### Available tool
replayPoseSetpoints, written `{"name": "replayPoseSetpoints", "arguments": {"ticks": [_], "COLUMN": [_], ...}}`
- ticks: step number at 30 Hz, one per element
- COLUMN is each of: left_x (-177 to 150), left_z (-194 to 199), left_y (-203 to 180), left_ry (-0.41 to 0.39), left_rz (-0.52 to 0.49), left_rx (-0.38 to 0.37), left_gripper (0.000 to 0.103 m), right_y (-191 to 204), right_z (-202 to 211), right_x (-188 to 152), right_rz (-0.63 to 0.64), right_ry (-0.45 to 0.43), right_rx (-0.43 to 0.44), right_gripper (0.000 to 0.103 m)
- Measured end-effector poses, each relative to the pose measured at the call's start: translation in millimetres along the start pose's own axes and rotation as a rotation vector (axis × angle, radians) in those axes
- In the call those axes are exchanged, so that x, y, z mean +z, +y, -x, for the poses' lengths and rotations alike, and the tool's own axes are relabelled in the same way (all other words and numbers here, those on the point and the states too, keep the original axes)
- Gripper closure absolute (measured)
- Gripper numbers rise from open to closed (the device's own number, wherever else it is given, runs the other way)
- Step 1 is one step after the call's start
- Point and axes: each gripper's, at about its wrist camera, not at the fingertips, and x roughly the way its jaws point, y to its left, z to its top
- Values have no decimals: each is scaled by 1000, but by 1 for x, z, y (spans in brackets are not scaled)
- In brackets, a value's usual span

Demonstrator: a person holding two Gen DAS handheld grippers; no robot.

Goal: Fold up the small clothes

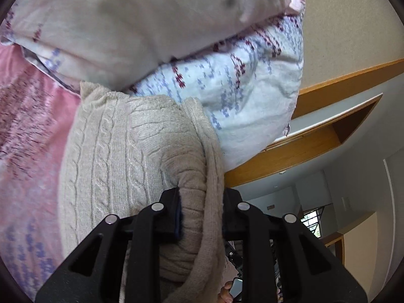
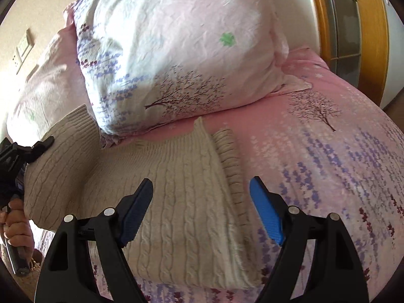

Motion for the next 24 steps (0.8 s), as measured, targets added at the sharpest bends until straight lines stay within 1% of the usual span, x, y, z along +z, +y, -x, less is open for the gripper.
{"name": "replayPoseSetpoints", "arguments": {"ticks": [4, 6, 7, 9, 10, 11, 12, 13, 14, 15, 17, 18, 19, 20, 21, 23, 24], "left_x": [-25, -40, -47, -61, -67, -72, -75, -77, -78, -78, -78, -77, -76, -73, -70, -64, -58], "left_z": [-54, -81, -95, -119, -130, -138, -143, -145, -146, -145, -136, -127, -115, -102, -88, -58, -49], "left_y": [-23, -31, -33, -33, -33, -32, -33, -36, -40, -43, -49, -51, -54, -54, -53, -45, -42], "left_ry": [87, 132, 161, 211, 230, 240, 251, 262, 276, 302, 336, 329, 307, 279, 249, 193, 161], "left_rz": [-54, -82, -89, -113, -131, -141, -155, -168, -173, -173, -171, -185, -210, -232, -248, -285, -306], "left_rx": [-13, 3, 22, 86, 121, 141, 140, 123, 93, 49, -49, -63, -53, -32, -1, 94, 156], "left_gripper": [82, 82, 82, 82, 81, 80, 78, 71, 67, 60, 59, 58, 54, 52, 47, 43, 42], "right_y": [-30, -43, -49, -61, -65, -69, -72, -76, -78, -79, -80, -80, -79, -79, -79, -78, -78], "right_z": [8, 11, 11, 11, 11, 10, 9, 7, 5, 3, -1, -2, -3, -4, -6, -12, -16], "right_x": [3, 3, 2, 2, 2, 1, 0, 0, 0, 0, 0, 1, 2, 3, 4, 8, 10], "right_rz": [-55, -91, -109, -140, -151, -163, -175, -187, -202, -216, -243, -254, -264, -277, -293, -326, -340], "right_ry": [-14, -14, -11, -2, 2, 7, 13, 21, 29, 37, 53, 56, 56, 61, 70, 104, 121], "right_rx": [-17, -11, -6, 0, 2, 7, 16, 31, 48, 66, 110, 140, 173, 213, 251, 324, 343], "right_gripper": [23, 23, 23, 23, 23, 23, 23, 23, 23, 23, 23, 23, 23, 23, 24, 27, 29]}}
